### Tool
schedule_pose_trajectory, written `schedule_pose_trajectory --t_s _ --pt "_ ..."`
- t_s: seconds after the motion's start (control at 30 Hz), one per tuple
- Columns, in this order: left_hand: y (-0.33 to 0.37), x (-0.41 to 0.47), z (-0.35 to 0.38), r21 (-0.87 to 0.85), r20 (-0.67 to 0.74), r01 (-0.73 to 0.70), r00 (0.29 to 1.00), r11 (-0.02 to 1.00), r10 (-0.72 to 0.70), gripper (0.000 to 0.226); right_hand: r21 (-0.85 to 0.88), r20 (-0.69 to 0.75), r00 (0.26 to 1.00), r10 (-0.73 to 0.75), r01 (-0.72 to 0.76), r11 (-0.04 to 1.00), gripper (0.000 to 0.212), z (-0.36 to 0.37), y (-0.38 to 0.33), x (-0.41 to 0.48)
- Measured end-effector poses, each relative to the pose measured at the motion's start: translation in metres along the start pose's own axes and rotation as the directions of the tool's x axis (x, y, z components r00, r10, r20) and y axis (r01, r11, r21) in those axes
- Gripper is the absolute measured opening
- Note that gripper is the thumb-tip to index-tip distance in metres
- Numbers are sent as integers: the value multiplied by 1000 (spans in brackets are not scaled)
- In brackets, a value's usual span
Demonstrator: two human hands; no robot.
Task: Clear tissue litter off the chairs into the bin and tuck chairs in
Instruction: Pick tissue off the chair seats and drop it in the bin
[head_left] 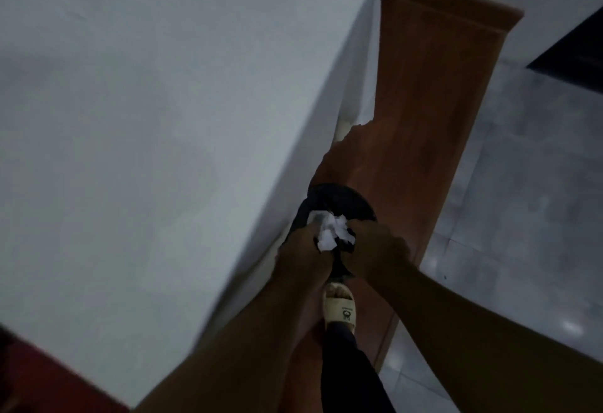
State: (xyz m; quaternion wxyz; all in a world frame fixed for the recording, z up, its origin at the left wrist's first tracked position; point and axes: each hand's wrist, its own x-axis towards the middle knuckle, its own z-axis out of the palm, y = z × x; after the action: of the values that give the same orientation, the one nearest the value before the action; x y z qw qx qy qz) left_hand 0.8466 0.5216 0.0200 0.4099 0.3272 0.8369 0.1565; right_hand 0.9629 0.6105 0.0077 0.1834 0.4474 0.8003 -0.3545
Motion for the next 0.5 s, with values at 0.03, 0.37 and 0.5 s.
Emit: schedule_pose_trajectory --t_s 0.03,0.37,0.5 --pt "6 -14 -10 28 -9 0 1000 1000 0 30 -26 5 1000 -9 9 1000 33 -5 -8 -12" --pt "-14 -218 -90 27 -14 -225 974 974 225 39 -166 -194 979 -56 23 986 27 -18 -107 -213" --pt "-76 -306 -140 61 -101 -311 944 949 316 42 -207 -201 978 -53 10 978 39 -4 -169 -289"
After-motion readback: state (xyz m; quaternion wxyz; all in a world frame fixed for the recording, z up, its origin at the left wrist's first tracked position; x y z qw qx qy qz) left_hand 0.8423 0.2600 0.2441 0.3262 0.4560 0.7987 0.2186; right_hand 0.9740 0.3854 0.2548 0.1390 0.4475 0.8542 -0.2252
